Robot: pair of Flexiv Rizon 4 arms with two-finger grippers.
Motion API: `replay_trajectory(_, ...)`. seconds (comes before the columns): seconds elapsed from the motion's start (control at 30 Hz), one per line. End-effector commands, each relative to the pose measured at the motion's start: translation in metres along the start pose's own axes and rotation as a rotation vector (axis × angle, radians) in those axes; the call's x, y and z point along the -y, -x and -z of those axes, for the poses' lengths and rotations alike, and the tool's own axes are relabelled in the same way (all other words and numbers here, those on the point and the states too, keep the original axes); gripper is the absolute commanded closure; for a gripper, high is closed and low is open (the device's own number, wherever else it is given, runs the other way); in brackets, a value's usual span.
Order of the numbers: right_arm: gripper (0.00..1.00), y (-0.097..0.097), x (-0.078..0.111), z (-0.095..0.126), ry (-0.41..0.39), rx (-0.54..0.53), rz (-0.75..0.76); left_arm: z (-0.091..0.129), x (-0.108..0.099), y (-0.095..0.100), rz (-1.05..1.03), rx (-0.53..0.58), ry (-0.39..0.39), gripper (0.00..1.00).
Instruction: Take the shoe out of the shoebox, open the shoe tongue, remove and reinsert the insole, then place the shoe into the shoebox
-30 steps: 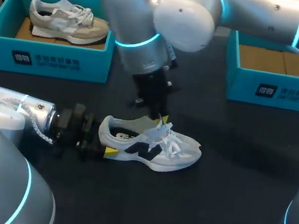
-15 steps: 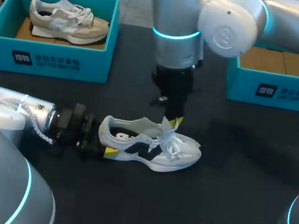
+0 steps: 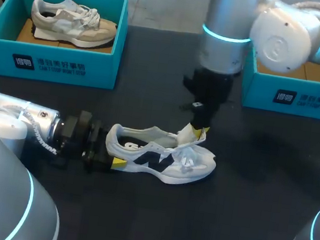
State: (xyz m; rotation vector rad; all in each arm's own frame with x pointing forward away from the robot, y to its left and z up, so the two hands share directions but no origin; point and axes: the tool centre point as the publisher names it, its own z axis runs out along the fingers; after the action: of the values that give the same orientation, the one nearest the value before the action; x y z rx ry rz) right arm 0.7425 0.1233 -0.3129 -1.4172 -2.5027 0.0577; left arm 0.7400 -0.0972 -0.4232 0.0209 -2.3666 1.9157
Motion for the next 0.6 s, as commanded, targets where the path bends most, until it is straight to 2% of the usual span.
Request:
replay_trajectory(0.03, 1.0, 0.014, 0.013, -0.006, 0.035, -0.164, 0.001, -0.004, -0.005, -0.002, 0.001, 0.004, 0.0, 1.0)
replay_trajectory(0.47, 0.99, 0.021, 0.014, -0.02, 0.076, -0.251, 0.014, -0.004, -0.005, -0.002, 0.001, 0.004, 0.0, 1.0)
replay_trajectory(0.53, 0.72, 0.021, 0.016, -0.019, 0.083, -0.259, 0.001, -0.004, -0.005, -0.002, 0.001, 0.004, 0.0, 1.0)
replay_trajectory(0.57, 0.48, 0.02, 0.017, -0.018, 0.082, -0.258, -0.003, -0.004, -0.005, -0.002, 0.001, 0.004, 0.0, 1.0)
replay_trajectory(0.6, 0.17, 0.019, 0.019, -0.016, 0.083, -0.256, -0.011, -0.004, -0.005, -0.002, 0.001, 0.004, 0.0, 1.0)
